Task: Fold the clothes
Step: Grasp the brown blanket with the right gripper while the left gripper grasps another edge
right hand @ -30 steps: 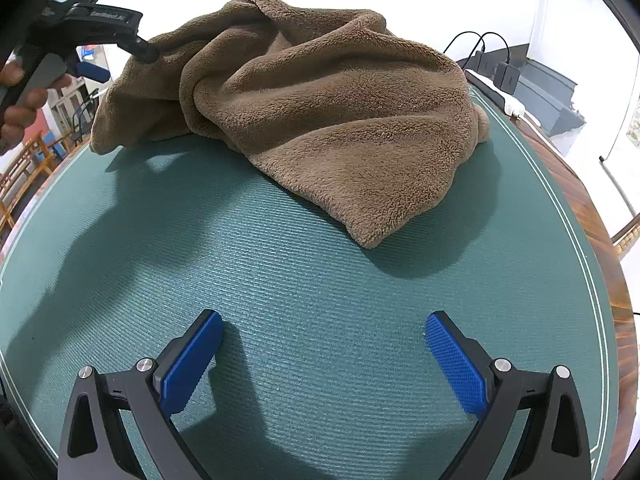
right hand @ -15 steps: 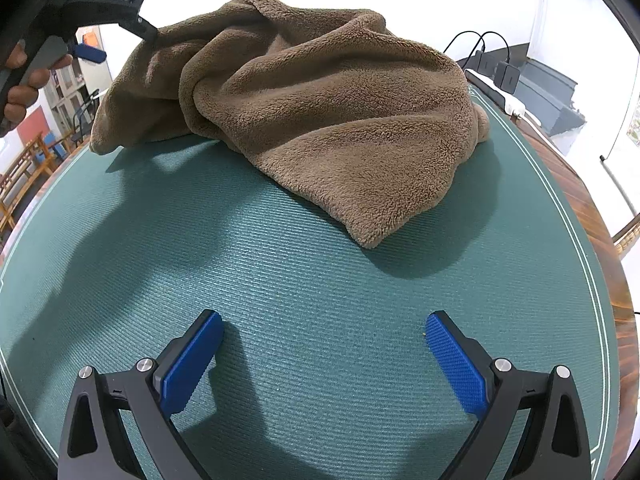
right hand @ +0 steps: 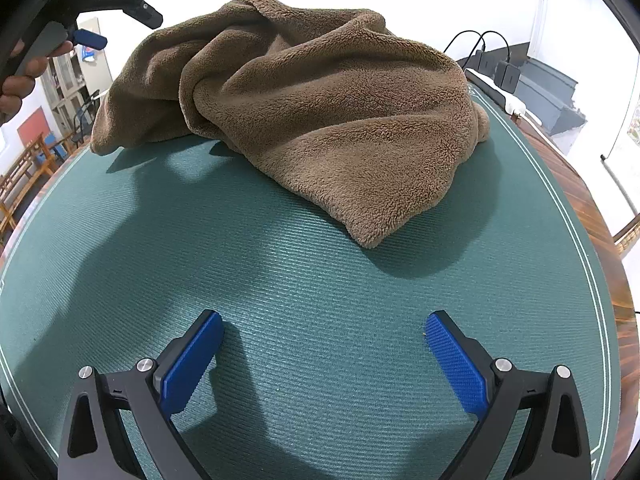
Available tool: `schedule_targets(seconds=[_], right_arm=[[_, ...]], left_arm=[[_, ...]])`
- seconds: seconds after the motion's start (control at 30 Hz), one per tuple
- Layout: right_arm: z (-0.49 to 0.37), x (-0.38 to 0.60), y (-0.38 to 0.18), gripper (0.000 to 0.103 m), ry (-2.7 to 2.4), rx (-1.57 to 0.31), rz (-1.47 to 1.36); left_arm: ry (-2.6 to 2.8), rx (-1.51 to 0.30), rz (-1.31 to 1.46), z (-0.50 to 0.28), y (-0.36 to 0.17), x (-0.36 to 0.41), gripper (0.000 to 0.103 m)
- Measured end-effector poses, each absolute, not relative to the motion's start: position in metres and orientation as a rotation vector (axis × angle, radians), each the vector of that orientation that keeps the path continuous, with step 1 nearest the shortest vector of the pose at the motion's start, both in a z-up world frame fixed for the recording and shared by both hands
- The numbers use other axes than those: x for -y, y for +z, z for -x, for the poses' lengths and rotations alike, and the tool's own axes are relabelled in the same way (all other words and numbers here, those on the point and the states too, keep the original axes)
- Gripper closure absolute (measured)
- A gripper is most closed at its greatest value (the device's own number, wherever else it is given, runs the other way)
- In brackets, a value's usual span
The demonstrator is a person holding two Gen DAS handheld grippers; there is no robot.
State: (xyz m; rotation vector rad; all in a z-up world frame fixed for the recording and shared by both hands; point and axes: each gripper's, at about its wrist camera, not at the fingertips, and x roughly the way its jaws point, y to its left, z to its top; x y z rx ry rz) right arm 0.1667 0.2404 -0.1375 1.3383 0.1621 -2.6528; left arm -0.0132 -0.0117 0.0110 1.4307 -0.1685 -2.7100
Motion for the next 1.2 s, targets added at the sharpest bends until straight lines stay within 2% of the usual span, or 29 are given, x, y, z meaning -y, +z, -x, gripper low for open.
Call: schedule_targets(seconds=[0.1,0.47,0.57,0.63,0.73,0.93,1.2], right_arm=[[-0.165,-0.240,-0.138,0.000,-2.650,-0.157,-1.338],[-0.158,-0.242,-0.135,0.000,-2.633,-0.130,-1.413],[-0.144,-0.262,-0.123,0.000,-2.647,0.035,-1.454],[-0.135,-0.287,-0.106,0.000,-2.708,0.193,-1.412],[-0.115,-0.319,-0.080,0.000,-2.788,0.314,-1.320],[-0.053,-0.347,-0.046,0.000,-2.882,0.323,-1.182],[0.042,-0.370,-0.059,0.000,-2.886,0.375,-1.246]], left_arm=[[-2.712,0.169,-1.455,0.017,0.008,0.009,0.000],[-2.686,-0.175,-1.680,0.102,-0.023,0.064,0.000],[-2.685,-0.191,-1.705,0.116,-0.029,0.072,0.000],[-2.680,-0.209,-1.746,0.124,-0.036,0.073,0.000],[-2.654,-0.249,-1.819,0.135,-0.051,0.074,0.000],[-2.600,-0.287,-1.862,0.155,-0.071,0.072,0.000],[-2.596,-0.311,-1.871,0.172,-0.069,0.077,0.000]])
